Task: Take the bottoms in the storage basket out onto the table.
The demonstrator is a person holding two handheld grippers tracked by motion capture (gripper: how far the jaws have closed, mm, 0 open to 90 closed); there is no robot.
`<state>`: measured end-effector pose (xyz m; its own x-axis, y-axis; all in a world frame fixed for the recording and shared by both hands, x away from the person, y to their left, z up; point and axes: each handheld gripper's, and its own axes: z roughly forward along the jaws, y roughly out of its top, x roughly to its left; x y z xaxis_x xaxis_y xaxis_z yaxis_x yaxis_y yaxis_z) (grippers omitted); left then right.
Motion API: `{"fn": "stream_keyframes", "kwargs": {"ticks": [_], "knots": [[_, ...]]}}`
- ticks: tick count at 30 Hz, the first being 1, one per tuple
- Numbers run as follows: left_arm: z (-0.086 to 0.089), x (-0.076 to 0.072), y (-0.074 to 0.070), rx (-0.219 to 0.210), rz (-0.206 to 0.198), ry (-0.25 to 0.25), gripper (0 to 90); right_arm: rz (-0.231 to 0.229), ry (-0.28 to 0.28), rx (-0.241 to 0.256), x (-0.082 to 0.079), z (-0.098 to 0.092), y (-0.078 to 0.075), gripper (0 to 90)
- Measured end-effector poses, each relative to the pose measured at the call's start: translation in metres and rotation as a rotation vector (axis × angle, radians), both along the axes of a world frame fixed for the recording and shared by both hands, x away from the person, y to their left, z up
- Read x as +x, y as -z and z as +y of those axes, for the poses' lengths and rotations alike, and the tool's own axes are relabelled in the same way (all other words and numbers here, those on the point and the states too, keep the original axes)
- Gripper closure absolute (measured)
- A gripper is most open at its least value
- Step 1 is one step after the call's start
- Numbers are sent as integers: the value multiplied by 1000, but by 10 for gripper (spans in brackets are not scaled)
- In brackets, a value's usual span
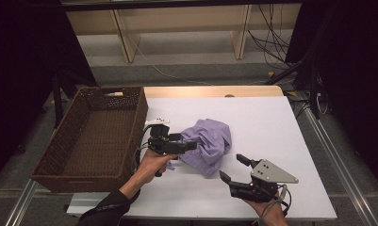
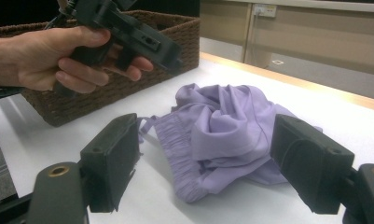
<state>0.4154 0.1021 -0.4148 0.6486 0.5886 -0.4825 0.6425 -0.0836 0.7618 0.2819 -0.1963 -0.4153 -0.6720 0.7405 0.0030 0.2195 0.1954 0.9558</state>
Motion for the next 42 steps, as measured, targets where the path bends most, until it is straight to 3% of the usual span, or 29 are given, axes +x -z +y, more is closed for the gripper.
{"fn": "stream_keyframes", "kwargs": {"ticks": [13, 42], "knots": [[6, -6, -3, 6, -30, 3, 46, 2, 3, 0, 0, 0, 0, 247], [14, -25, -11, 13, -138, 12, 48, 1, 3, 1, 0, 0, 0, 247]]}}
